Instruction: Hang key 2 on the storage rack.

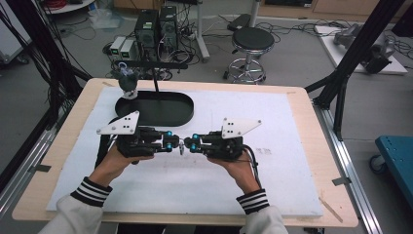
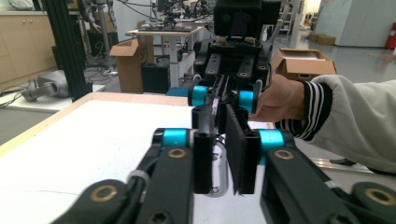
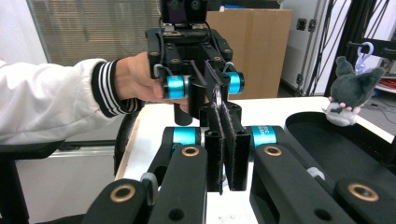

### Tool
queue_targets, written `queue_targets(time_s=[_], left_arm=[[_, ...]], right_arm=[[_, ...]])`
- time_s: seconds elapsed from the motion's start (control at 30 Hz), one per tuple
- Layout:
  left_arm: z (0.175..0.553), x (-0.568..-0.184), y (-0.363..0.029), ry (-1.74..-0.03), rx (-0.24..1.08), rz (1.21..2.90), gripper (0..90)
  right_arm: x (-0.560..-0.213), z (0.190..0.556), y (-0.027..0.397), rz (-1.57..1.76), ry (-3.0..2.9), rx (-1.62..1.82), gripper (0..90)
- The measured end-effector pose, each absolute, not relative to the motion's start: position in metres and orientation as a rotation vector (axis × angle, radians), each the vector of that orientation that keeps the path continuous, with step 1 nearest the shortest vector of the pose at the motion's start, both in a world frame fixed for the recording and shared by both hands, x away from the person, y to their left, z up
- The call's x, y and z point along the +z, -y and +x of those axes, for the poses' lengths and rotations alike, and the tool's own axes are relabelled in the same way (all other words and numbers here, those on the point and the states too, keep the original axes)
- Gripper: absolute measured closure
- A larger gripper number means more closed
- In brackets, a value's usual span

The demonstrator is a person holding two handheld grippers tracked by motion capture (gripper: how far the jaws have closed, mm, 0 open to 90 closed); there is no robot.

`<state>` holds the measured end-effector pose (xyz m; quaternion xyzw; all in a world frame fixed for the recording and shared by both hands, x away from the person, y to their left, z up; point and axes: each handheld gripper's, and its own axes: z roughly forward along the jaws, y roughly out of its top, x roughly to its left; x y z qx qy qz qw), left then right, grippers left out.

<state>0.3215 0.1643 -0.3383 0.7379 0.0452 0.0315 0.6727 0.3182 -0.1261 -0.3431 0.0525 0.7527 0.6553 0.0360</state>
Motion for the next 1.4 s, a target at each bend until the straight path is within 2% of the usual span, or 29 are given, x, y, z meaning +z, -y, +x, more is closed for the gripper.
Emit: queue_targets(time_s=[0.07,0.77,0.93,0.97,1.1,1.13,1.2,1.4], left_arm=[[0.322,-0.338,-0.165,-0.101,0.074,1.660,85.0],[0.320,-0.338,-0.165,-0.071,0.067,1.667,87.8],[0.319,-0.337,-0.164,-0.072,0.077,1.670,88.0],[0.319,-0.337,-0.164,-0.077,0.081,1.677,88.0],[0.319,-0.338,-0.165,-0.096,0.100,1.681,88.0],[0.320,-0.338,-0.166,-0.102,0.107,1.679,88.0],[0.320,-0.338,-0.167,-0.108,0.105,1.675,88.0],[0.322,-0.336,-0.173,-0.141,0.147,1.668,88.0]], right_arm=[[-0.343,0.318,0.126,0.157,-2.312,2.017,88.6],[-0.342,0.319,0.125,0.109,-2.301,2.057,88.3],[-0.342,0.319,0.124,0.116,-2.294,2.053,86.1],[-0.342,0.318,0.124,0.125,-2.286,2.049,79.9],[-0.342,0.312,0.123,0.274,-2.179,1.946,20.3],[-0.342,0.311,0.123,0.289,-2.171,1.915,9.9],[-0.343,0.310,0.124,0.327,-2.176,1.883,0.6],[-0.340,0.308,0.137,0.410,-2.143,1.839,0.6]])
